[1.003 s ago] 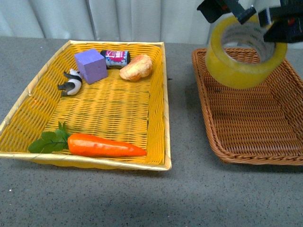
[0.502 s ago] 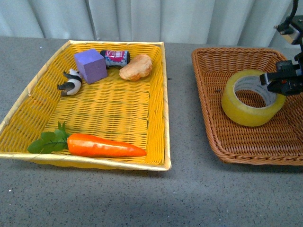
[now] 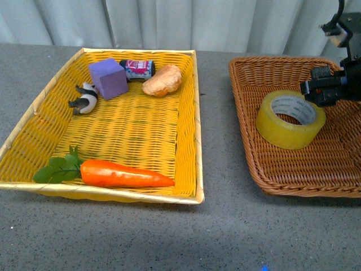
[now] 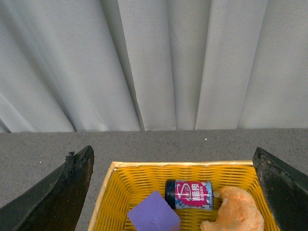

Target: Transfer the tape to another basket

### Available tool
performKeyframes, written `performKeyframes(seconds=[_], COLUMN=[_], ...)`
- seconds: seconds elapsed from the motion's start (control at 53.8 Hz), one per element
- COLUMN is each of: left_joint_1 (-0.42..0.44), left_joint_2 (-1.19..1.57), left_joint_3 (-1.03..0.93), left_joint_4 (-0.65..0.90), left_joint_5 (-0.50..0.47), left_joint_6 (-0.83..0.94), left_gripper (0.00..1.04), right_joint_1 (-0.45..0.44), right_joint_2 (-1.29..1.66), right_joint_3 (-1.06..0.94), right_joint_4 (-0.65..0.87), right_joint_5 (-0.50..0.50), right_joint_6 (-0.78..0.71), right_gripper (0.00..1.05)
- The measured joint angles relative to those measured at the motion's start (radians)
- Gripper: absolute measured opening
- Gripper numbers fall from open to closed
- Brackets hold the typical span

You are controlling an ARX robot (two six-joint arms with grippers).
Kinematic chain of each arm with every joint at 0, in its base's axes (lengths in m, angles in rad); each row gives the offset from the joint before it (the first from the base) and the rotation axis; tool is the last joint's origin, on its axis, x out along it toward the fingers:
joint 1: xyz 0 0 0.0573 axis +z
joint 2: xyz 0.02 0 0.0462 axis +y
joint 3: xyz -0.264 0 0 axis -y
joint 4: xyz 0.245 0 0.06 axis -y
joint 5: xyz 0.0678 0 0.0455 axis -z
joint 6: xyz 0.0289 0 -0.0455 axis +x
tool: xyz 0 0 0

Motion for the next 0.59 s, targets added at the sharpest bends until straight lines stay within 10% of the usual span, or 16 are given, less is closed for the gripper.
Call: performKeyframes(seconds=[0.167,0.241,0.427,0.594], left_joint_1=[-0.013,0.006,0.072,0.116], left_joint_2=[-0.055,-0.102,-0.285,-0.410], left_joint_3=[-0.055,-0.126,-0.428,-0.639], left_joint_4=[0.059,0.150,0.312,0.373], left_joint_5=[-0.093,0.055,0.231,0.274], left_joint_6=[0.000,-0.033,-0.065,-0.073], left_gripper=[0.98,0.88,0.54,0.25], right_joint_1=[-0.004,-0.008,-0.018,-0.020], right_joint_2=[-0.130,-0.156,-0.213,-0.383], right_joint_3=[-0.094,-0.124,-0.454,-0.624], right_joint_4=[0.138,0.213,0.941,1.037], right_joint_5=[0.023,0.033,0.078,0.078], right_joint_6=[0.001,0.023,0.118,0.133], right_gripper=[0.83,0.91,0.59,0.30])
